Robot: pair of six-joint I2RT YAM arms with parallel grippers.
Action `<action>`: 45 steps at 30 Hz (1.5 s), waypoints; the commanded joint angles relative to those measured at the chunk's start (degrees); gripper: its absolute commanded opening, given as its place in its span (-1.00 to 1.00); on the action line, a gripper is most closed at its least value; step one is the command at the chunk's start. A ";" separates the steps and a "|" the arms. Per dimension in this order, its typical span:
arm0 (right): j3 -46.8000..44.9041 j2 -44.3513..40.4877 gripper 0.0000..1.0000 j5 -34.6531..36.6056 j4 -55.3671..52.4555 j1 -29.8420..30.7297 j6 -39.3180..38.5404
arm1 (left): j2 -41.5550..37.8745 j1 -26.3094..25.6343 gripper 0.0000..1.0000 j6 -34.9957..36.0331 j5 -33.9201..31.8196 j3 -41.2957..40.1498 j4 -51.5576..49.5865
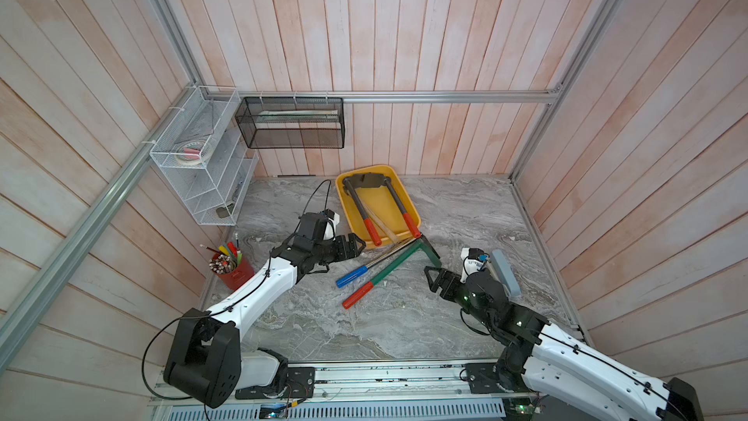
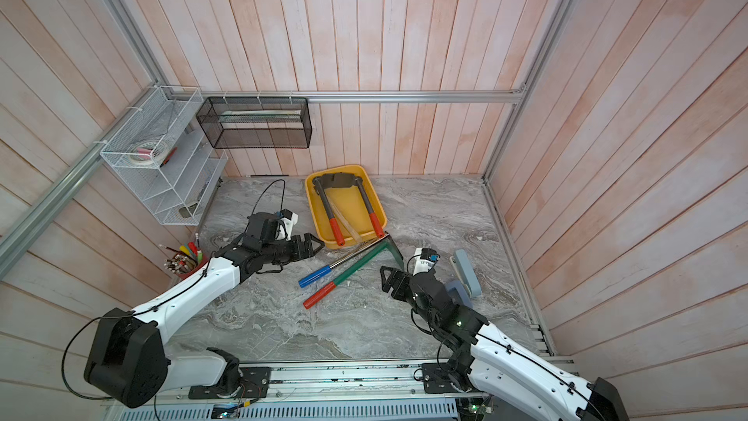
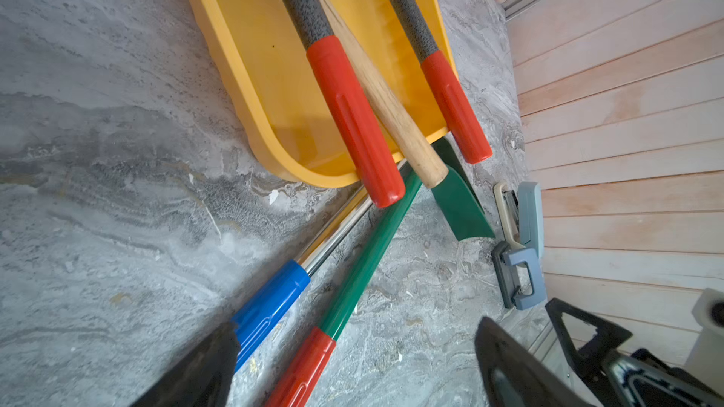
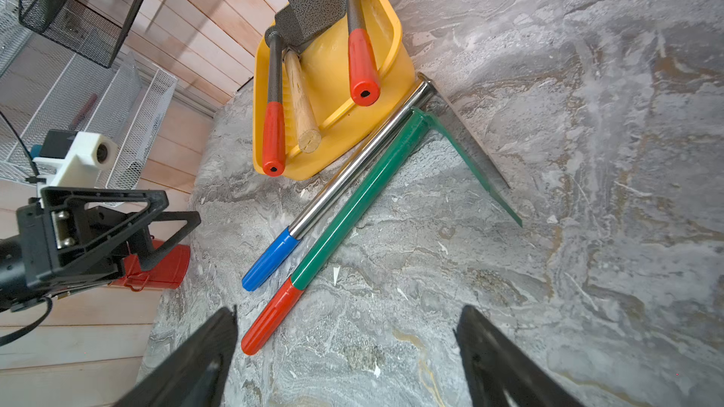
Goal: Put the small hoe into the storage box
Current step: Pick up the hoe from the center of the board.
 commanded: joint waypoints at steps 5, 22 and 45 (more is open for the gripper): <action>0.69 2.40 0.80 -3.12 2.25 -1.49 -1.90 | -2.02 -0.54 0.89 4.07 1.95 -2.44 -2.67; 1.69 6.15 0.79 -6.83 4.48 -3.21 -2.49 | 1.98 -7.96 0.72 6.43 -3.93 -5.12 -3.44; 2.11 7.24 0.79 -9.09 5.53 -3.82 -2.58 | 14.90 -17.49 0.44 5.00 -11.49 -0.89 -5.47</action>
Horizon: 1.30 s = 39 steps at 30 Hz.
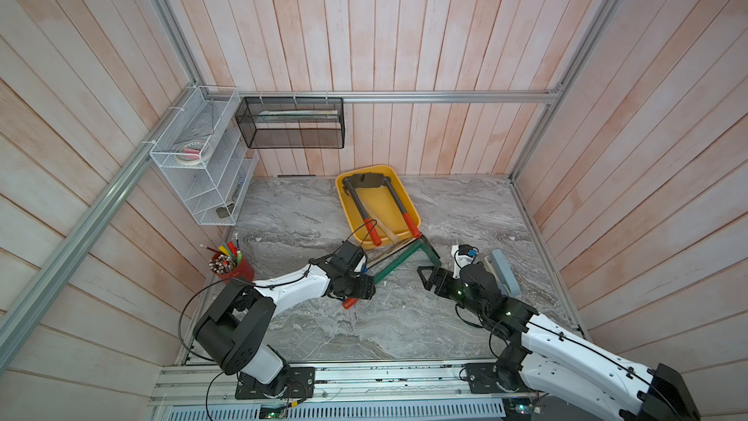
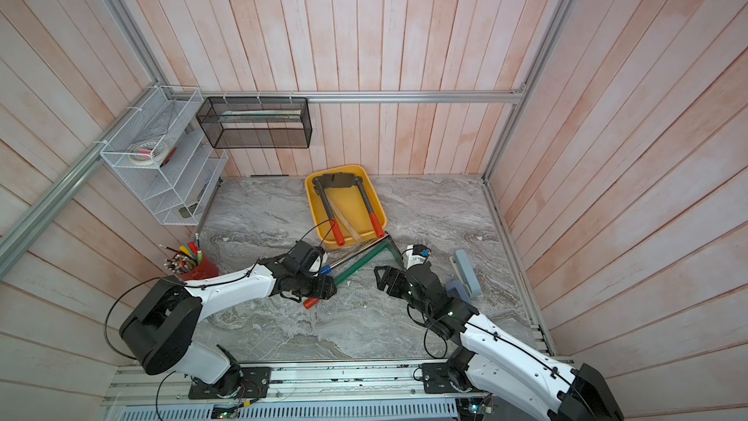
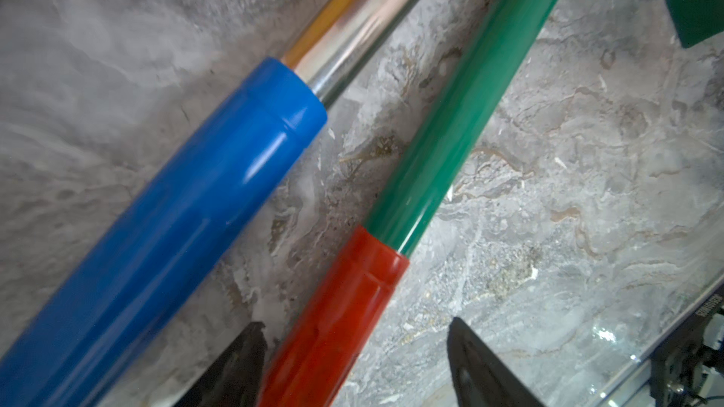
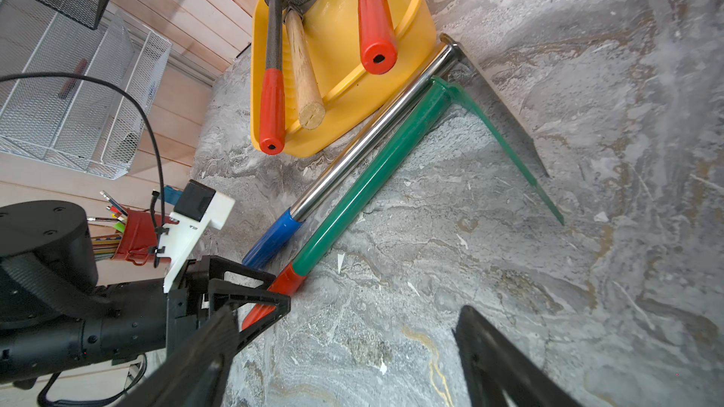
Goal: Put the small hoe into the storage box
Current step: Pick up the hoe from the center of the board.
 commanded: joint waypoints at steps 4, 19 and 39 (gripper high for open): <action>1.54 -0.10 0.78 -0.65 0.96 -0.35 -0.85 | 2.29 -2.46 0.42 -0.07 -1.76 3.01 -1.45; 1.72 -0.20 0.78 -1.35 1.11 -0.88 -0.87 | 6.70 -7.35 0.32 -2.58 -10.03 7.49 -6.34; 0.75 -1.38 0.78 -1.54 0.77 -1.63 -0.61 | 13.73 -12.96 0.08 -0.35 -19.38 10.93 -8.89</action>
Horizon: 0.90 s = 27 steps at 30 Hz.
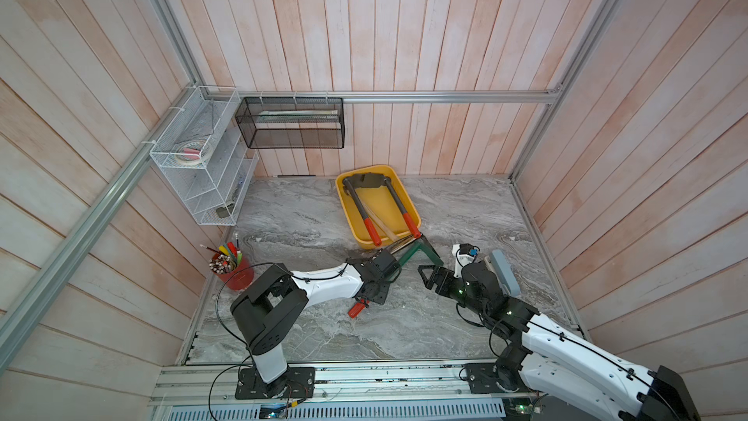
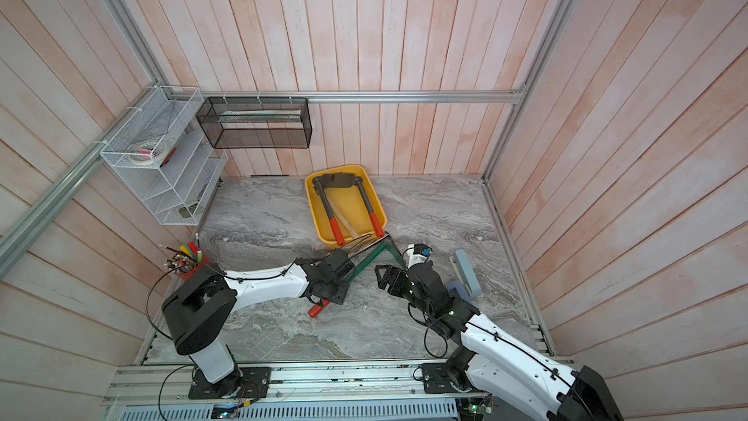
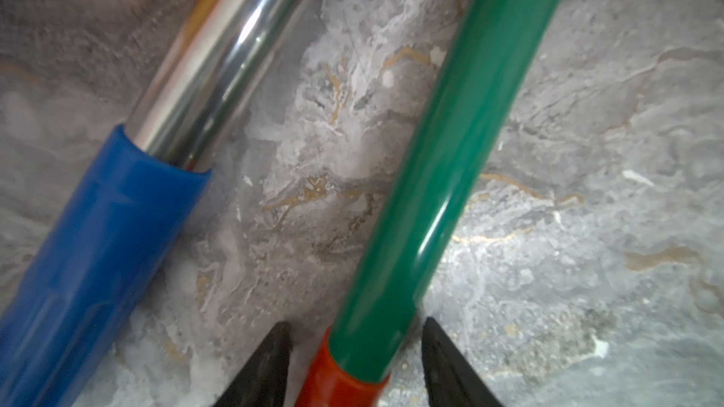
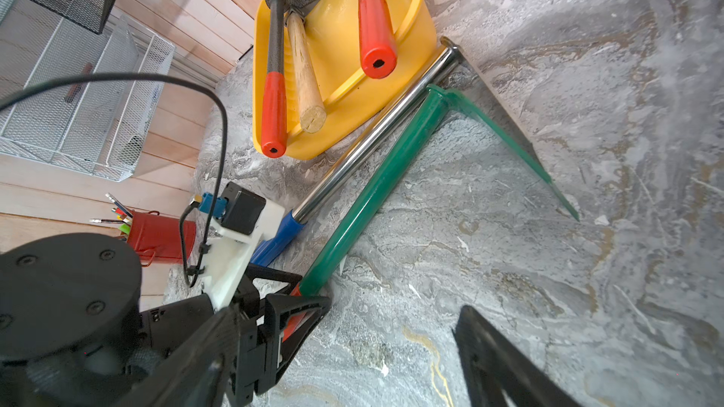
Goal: Put the small hoe into the storage box
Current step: Pick up the hoe from the center of the board.
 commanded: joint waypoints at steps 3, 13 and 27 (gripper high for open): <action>0.57 -1.01 0.78 -0.32 0.56 -0.42 -0.31 | 2.68 -0.58 -0.01 0.91 0.28 -0.67 -1.29; 0.16 -1.54 0.78 -0.32 0.53 -0.42 0.31 | 1.97 -1.22 -0.11 2.28 0.13 -0.02 -2.24; -1.13 -0.49 0.77 -1.28 1.22 -0.51 3.55 | 1.51 -1.65 -0.32 3.33 0.89 1.60 -4.14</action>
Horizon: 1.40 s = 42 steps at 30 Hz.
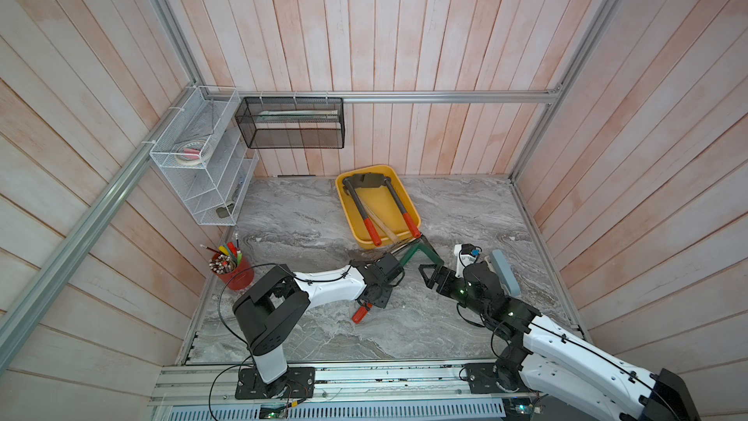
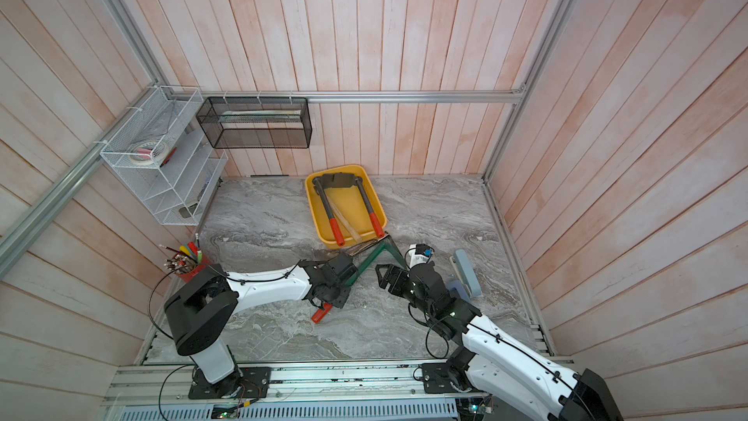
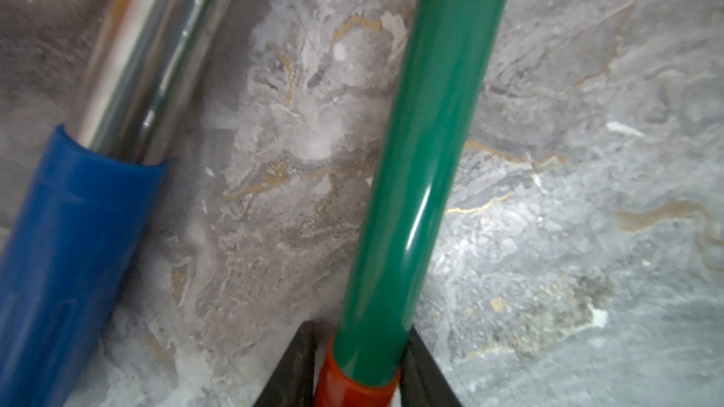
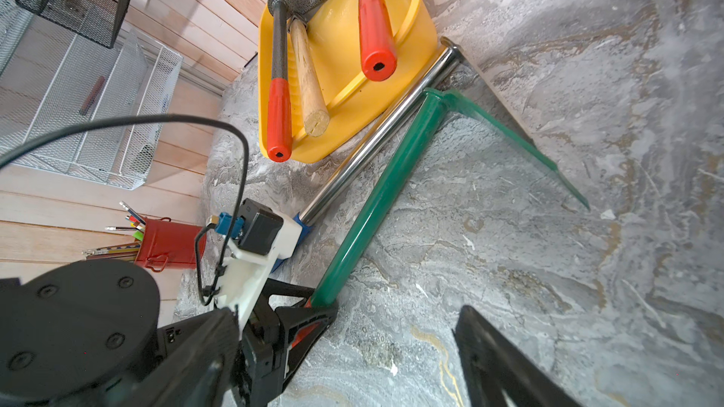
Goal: Put the small hoe into the storage box
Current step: Pick up the hoe from the center of the board.
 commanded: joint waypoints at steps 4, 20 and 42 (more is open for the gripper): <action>-0.82 0.55 0.78 -0.87 0.86 -0.27 1.57 | 1.03 -0.10 -0.40 -0.08 0.61 1.59 -3.23; -2.58 2.35 0.76 -3.26 2.36 -0.24 5.80 | -1.53 -0.43 -1.00 -0.15 3.83 2.96 -3.93; -5.08 11.73 0.67 -7.61 13.30 1.31 14.85 | -4.94 -1.16 -1.00 -2.35 10.57 7.93 -3.29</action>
